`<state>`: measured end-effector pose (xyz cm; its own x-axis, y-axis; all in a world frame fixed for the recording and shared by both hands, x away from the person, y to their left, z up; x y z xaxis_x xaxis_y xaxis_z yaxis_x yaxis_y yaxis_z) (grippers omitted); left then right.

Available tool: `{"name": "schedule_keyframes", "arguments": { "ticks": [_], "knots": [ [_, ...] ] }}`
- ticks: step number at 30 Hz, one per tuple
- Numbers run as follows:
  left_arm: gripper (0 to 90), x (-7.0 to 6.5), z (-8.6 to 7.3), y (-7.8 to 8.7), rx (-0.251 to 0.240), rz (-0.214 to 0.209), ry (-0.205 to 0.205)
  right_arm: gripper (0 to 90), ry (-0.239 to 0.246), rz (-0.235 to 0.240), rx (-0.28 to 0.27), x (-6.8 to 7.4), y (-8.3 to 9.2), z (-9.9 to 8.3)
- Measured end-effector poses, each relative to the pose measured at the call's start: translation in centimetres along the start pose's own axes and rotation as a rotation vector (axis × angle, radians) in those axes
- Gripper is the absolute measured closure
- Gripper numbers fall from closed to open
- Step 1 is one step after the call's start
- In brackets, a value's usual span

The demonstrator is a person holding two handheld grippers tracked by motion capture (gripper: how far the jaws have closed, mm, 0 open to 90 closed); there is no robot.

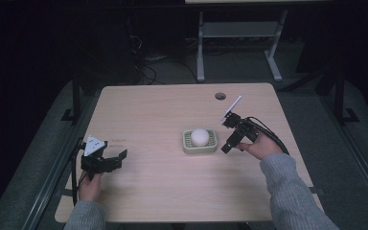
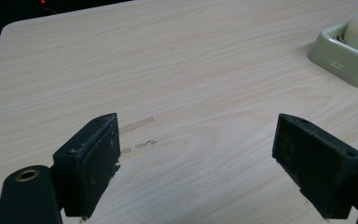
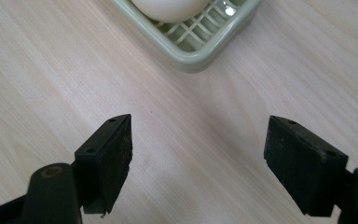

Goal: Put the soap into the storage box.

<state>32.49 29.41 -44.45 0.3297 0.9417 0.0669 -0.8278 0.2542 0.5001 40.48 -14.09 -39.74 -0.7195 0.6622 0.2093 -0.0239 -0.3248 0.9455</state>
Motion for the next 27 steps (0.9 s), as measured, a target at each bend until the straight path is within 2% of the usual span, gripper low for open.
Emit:
{"name": "schedule_keyframes", "arguments": {
  "ticks": [13,27],
  "knots": [
    [14.9,0.0,0.0,0.0,0.007,0.001,-0.011,23.0,-0.014,0.004,-0.01,-0.2,0.1,-2.2],
    [14.8,-0.4,0.0,-0.2,0.009,-0.006,-0.02,23.5,-0.038,0.004,-0.03,-0.6,-0.2,-5.8]
  ]
}}
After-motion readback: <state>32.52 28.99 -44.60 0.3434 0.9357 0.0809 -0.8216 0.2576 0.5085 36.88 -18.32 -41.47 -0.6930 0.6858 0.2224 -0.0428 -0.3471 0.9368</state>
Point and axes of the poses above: each handheld gripper's, and its own axes: y roughly backward along the jaws, z roughly out of its top, x roughly to its left, the point moved 2 cm from there along -y, roughly forward along the jaws, and after that the axes turned 6 degrees about z, right-handed, at the moved point
